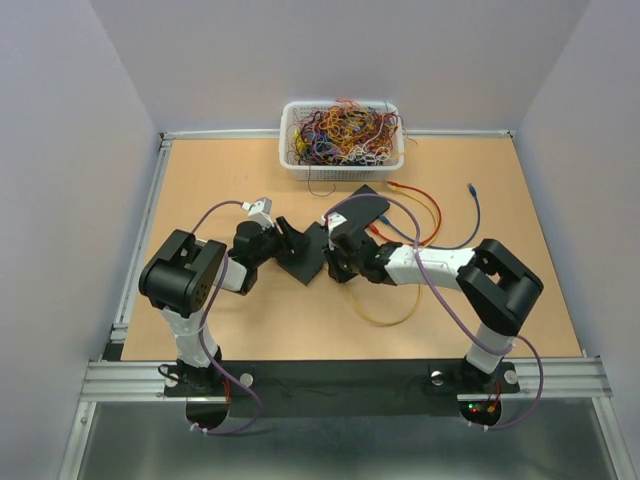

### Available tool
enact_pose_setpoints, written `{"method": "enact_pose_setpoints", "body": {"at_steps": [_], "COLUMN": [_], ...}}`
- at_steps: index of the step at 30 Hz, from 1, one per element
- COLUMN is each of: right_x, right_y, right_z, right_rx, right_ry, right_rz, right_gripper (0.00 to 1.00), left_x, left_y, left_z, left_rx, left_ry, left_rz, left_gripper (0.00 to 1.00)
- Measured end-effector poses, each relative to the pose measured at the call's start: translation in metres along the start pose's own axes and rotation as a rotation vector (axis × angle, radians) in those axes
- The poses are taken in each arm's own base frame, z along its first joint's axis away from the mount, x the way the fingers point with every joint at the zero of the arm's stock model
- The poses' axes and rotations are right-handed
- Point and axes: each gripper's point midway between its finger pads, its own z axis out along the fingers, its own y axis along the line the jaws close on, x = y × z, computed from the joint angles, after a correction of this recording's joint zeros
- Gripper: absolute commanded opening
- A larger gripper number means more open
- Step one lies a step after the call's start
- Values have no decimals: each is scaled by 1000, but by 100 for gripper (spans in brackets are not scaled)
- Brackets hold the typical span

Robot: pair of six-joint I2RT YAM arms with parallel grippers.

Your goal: Insert the plug into the switch port

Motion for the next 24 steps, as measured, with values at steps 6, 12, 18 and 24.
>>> {"method": "enact_pose_setpoints", "body": {"at_steps": [6,12,18,24], "right_x": [3,6,5,5], "right_y": [-1,-2,-1,-2], "right_z": [4,8,10,10], "right_rx": [5,6,9,10], "right_ry": [-4,-17,-26,-30], "right_rz": [-6,-12,-19,-24], "right_gripper": [0,0,0,0], "left_x": [-1,-2,-2,-2], "left_y": [0,0,0,0], "left_z": [1,2,2,3], "left_rx": [8,13,16,26], "left_ry": [-4,-10,-14,-15], "left_rz": [3,6,11,11], "left_gripper": [59,59,59,59]}}
